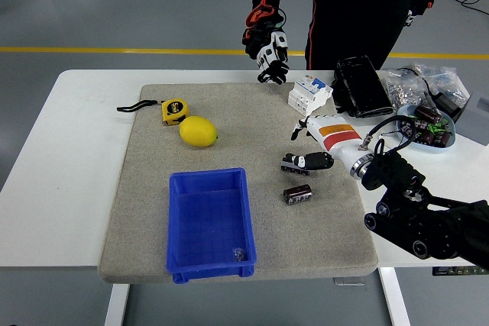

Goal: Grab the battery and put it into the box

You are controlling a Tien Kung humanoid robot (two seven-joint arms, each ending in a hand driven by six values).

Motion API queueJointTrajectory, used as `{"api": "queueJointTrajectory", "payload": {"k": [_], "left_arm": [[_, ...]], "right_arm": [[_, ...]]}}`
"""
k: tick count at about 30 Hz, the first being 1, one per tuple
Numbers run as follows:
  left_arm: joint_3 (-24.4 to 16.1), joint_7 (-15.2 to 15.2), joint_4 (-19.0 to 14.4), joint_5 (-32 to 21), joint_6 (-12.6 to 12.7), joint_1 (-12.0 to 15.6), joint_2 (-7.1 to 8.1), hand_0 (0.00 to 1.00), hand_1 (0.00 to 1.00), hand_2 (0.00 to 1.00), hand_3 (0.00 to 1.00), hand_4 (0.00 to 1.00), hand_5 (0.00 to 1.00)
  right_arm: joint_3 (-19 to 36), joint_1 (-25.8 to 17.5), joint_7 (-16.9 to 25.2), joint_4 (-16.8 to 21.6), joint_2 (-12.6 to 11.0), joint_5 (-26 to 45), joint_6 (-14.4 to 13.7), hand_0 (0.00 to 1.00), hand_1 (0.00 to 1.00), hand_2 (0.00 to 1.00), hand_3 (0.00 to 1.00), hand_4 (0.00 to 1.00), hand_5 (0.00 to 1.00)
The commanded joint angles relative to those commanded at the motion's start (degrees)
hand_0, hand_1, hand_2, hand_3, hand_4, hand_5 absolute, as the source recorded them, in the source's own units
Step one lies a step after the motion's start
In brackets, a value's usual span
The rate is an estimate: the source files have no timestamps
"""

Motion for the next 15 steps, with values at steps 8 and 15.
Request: {"api": "queueJointTrajectory", "payload": {"k": [8,15], "left_arm": [[-0.05,0.07,-0.06,0.21,-0.21,-0.03,0.01,0.649,0.649,0.646,0.582,0.627,0.585],[0.16,-0.03,-0.08,-0.16,-0.1,0.05,-0.01,0.648,0.648,0.647,0.581,0.625,0.584]], "right_arm": [[-1.2,-1.01,0.4,-1.81,1.5,1.92,0.07,0.513,0.578,0.669,0.544,0.789,0.344],[-1.93,-2.26,0.3,-2.43,2.07,2.51,0.36,0.514,0.579,0.671,0.546,0.79,0.345]]}}
